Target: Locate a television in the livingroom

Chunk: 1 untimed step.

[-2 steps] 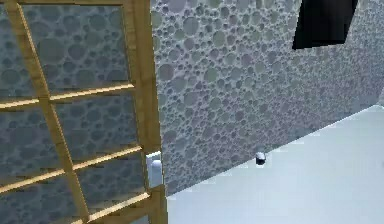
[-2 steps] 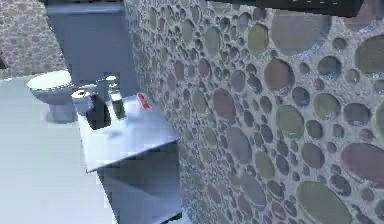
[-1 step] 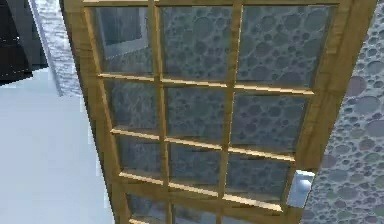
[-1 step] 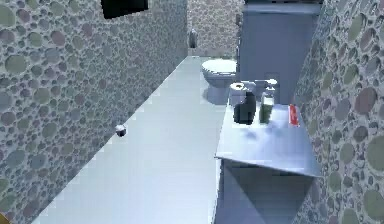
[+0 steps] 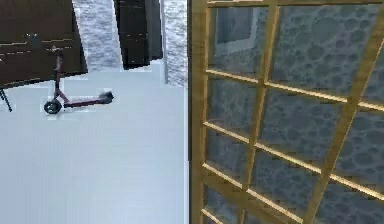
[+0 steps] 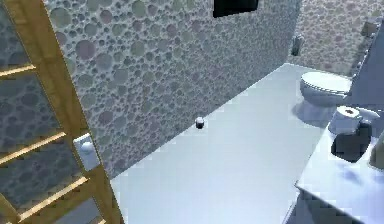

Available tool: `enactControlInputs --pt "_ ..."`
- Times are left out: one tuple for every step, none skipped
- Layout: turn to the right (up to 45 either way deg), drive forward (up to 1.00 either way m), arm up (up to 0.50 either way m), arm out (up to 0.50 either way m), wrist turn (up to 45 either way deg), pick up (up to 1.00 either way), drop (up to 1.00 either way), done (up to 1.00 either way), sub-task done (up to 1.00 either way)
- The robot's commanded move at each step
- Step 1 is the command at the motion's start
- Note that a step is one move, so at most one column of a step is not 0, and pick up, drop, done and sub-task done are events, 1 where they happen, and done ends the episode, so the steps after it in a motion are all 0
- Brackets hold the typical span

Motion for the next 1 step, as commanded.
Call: enactControlInputs --pt "0.0 0.4 0.0 0.0 0.0 0.0 0.0 0.0 0.0"
